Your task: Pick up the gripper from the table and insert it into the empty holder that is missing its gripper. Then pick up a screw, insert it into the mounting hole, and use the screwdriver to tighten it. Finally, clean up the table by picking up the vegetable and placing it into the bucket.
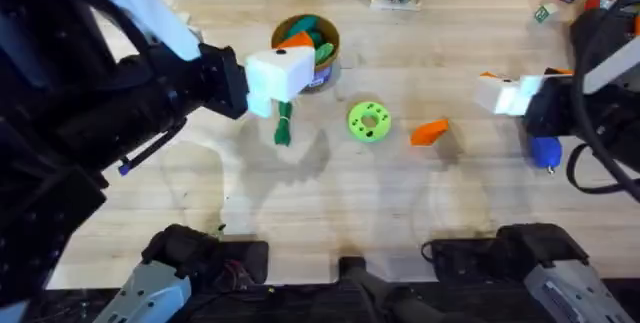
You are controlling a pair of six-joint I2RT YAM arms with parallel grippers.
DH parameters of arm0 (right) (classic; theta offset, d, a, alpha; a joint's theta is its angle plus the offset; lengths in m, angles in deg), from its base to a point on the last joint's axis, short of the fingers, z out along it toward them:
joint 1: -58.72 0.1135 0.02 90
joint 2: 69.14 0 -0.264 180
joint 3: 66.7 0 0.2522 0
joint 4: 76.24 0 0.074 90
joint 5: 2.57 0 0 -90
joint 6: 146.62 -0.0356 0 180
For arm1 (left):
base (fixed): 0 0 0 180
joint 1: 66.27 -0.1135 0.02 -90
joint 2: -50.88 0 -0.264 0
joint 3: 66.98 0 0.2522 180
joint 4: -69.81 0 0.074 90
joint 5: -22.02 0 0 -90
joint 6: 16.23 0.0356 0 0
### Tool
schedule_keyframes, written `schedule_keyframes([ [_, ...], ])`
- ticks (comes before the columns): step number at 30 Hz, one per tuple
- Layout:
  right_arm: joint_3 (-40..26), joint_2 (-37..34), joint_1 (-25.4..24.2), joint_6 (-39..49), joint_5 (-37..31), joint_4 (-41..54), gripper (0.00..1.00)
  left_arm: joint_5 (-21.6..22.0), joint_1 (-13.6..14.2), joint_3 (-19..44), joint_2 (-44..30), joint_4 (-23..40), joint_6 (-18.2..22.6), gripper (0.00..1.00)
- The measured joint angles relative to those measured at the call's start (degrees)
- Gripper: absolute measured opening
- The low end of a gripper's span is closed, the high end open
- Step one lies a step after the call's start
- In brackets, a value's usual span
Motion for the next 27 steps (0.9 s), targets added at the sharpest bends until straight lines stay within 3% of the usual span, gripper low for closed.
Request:
schedule_keyframes([
  [4,0.0,0.0,0.0,0.0,0.0,0.0,0.964,0.0,0.0,-5.9,5.9,-6.2,2.1,0.987],
  [14,0.0,0.0,0.0,0.0,0.0,0.0,0.964,0.1,0.8,-32.8,37.2,-20.5,3.6,0.985],
  [22,0.0,0.0,0.0,0.0,0.0,0.0,0.964,0.7,0.9,-44.2,37.9,-35.2,1.6,0.985],
  [27,0.0,0.0,0.0,0.0,0.0,0.0,0.961,0.4,1.6,-46.7,37.9,-32.1,1.1,0.985],
])
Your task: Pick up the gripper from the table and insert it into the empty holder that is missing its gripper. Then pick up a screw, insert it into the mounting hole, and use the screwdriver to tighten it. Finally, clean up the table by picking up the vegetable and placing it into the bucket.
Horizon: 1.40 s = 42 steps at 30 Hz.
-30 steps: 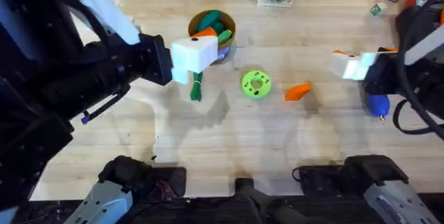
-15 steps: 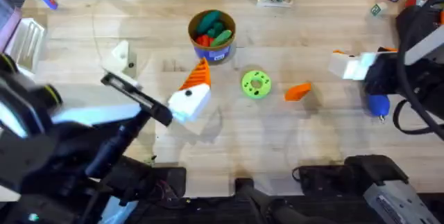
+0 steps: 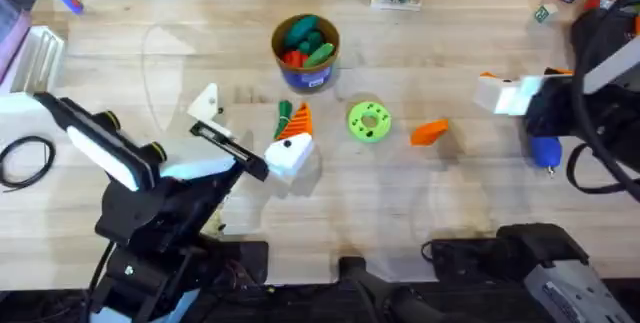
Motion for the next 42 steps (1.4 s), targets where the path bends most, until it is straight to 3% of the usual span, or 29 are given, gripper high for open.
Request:
schedule_keyframes([
  [5,0.0,0.0,0.0,0.0,0.0,0.0,0.963,0.0,0.1,0.0,0.0,4.1,-0.1,0.985],
  [33,0.0,0.0,0.0,0.0,0.0,0.0,0.964,-0.1,0.1,0.0,0.0,4.2,-0.1,0.985],
  [42,-0.6,-0.5,0.2,-0.3,3.6,3.9,0.963,-6.0,0.1,0.0,0.0,3.9,-0.1,0.985],
])
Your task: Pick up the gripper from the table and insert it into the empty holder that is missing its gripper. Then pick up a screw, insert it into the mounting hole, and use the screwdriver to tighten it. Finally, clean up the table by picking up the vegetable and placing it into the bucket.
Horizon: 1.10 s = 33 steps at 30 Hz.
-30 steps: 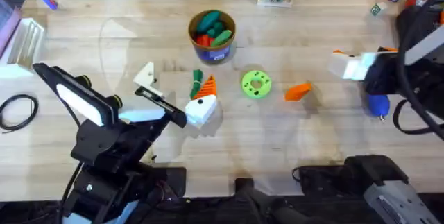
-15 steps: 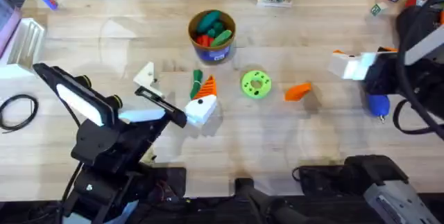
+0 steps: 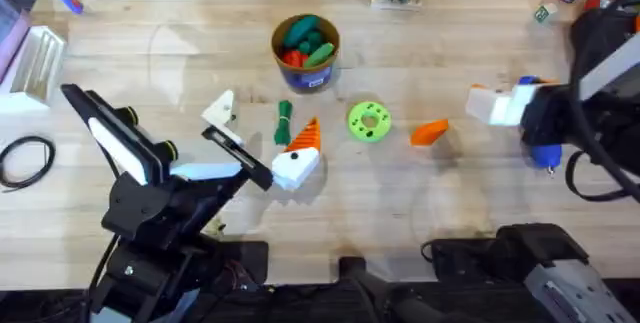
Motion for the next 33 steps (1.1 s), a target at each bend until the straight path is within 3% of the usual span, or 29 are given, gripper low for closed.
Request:
schedule_keyframes([
  [9,-9.4,-8.4,9.1,17.4,1.1,11.5,0.963,-6.4,0.0,0.0,0.0,-0.2,0.0,0.985],
  [17,-9.9,-15.9,16.6,35.1,1.1,16.0,0.964,-9.6,0.0,0.0,0.0,-0.3,0.0,0.986],
  [33,-9.9,-30.1,18.0,41.8,0.4,15.6,0.962,-10.4,0.0,0.0,0.0,-0.3,0.0,0.985],
])
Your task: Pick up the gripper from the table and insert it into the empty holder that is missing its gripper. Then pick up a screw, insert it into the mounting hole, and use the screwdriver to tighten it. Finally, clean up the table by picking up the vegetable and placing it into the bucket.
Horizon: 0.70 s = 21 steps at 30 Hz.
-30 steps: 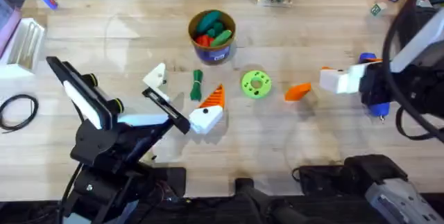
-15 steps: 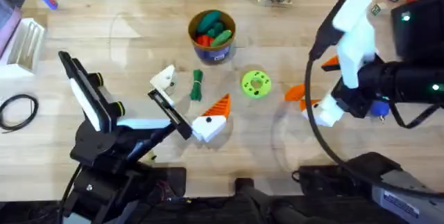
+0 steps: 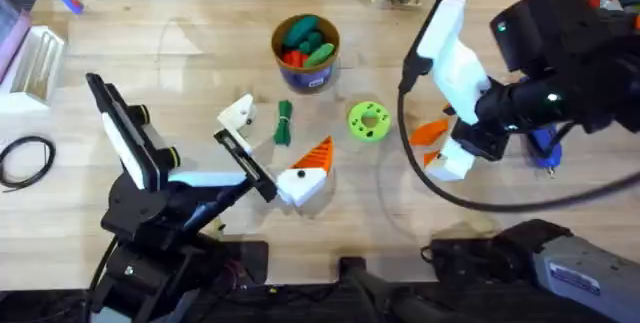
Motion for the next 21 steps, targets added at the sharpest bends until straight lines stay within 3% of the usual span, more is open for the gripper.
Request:
schedule_keyframes([
  [4,0.0,-4.5,0.0,0.2,0.0,-0.8,0.959,0.0,0.0,0.0,0.0,0.0,0.0,0.985],
  [8,0.0,-5.9,0.0,0.4,-0.2,-2.5,0.894,0.0,0.0,0.0,0.0,0.0,0.0,0.985],
  [17,0.0,-6.4,0.0,0.6,-0.2,-2.3,0.545,0.0,0.0,0.0,0.0,0.0,0.0,0.986],
  [21,0.0,-6.4,0.0,0.6,-0.2,-2.3,0.287,0.0,0.0,0.0,0.0,0.0,0.0,0.986],
])
